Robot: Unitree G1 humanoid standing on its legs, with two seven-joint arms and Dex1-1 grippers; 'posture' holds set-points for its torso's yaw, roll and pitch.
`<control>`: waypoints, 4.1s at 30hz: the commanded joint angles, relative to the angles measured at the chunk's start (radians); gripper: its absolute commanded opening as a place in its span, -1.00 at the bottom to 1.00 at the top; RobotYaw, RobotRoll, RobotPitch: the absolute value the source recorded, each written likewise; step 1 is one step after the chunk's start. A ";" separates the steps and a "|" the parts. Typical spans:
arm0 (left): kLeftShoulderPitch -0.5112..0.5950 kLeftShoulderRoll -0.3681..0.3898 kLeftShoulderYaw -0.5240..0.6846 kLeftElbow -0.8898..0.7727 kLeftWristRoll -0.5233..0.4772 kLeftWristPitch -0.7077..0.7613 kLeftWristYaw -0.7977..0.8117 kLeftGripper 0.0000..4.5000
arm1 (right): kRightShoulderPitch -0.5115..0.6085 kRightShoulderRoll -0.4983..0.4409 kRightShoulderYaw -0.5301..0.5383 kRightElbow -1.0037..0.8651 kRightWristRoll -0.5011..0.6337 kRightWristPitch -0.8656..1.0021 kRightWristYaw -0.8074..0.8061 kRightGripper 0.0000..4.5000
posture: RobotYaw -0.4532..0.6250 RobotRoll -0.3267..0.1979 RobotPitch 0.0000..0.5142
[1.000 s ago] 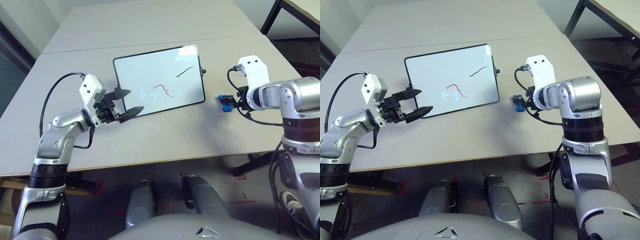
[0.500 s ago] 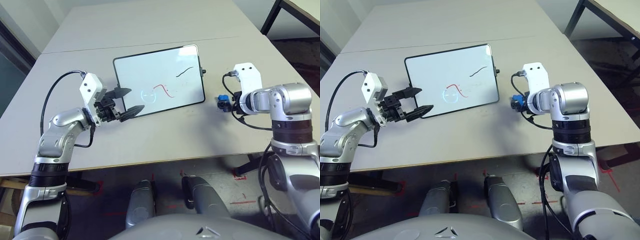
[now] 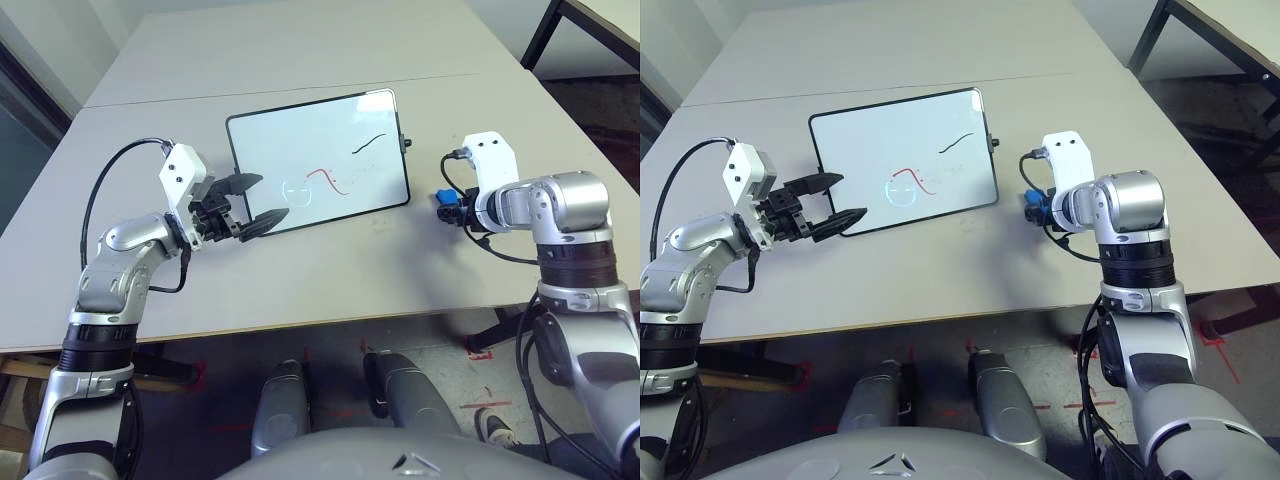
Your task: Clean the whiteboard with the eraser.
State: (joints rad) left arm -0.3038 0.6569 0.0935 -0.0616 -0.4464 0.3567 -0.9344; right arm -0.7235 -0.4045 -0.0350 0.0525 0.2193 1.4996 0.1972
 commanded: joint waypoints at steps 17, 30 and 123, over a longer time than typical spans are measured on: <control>-0.019 -0.003 -0.015 0.033 0.025 -0.015 -0.005 1.00 | -0.090 -0.300 0.493 -0.042 -0.330 -0.747 0.250 -0.91 | -0.39 0.25 -0.61; -0.029 0.008 -0.004 0.045 0.027 -0.024 -0.010 1.00 | -0.259 -0.267 0.653 0.170 -0.707 -1.297 0.392 -0.91 | -0.37 0.25 -0.62; -0.045 0.007 -0.006 0.058 0.035 -0.033 -0.004 1.00 | -0.271 -0.128 0.593 0.459 -1.156 -1.487 0.317 -0.95 | -0.35 0.25 -0.61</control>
State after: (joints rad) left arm -0.3474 0.6553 0.0889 -0.0181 -0.4267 0.3303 -0.9336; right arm -0.9920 -0.5371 0.5655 0.5104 -0.9460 0.0143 0.5007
